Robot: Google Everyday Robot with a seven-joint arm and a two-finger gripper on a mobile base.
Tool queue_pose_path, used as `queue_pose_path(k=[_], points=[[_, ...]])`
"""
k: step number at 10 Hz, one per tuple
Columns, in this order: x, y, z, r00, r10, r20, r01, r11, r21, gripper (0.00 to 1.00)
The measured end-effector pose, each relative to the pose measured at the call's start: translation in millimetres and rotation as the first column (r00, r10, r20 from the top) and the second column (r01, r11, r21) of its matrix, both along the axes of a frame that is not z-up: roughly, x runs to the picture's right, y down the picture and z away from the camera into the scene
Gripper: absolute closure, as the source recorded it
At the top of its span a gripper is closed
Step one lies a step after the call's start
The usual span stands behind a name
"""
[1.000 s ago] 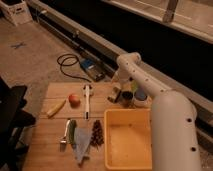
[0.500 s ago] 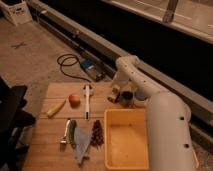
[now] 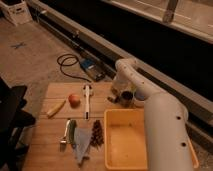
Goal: Place eraser in metal cup
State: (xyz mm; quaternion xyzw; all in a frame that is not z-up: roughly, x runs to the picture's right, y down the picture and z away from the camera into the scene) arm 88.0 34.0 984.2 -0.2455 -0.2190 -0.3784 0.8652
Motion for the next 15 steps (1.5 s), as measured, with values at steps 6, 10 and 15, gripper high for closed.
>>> queue_pose_path(k=[6,10,15], points=[[6.9,-21.2,-14.8,0.997,0.061,-0.047,-0.057,0.9959,0.07,1.0],[11.2,-72.0,-57.9,0.988,0.127,-0.084,-0.11,0.9764,0.186,1.0],[29.7,-97.3,-119.1,0.98,0.149,-0.134,-0.109,0.9568,0.27,1.0]])
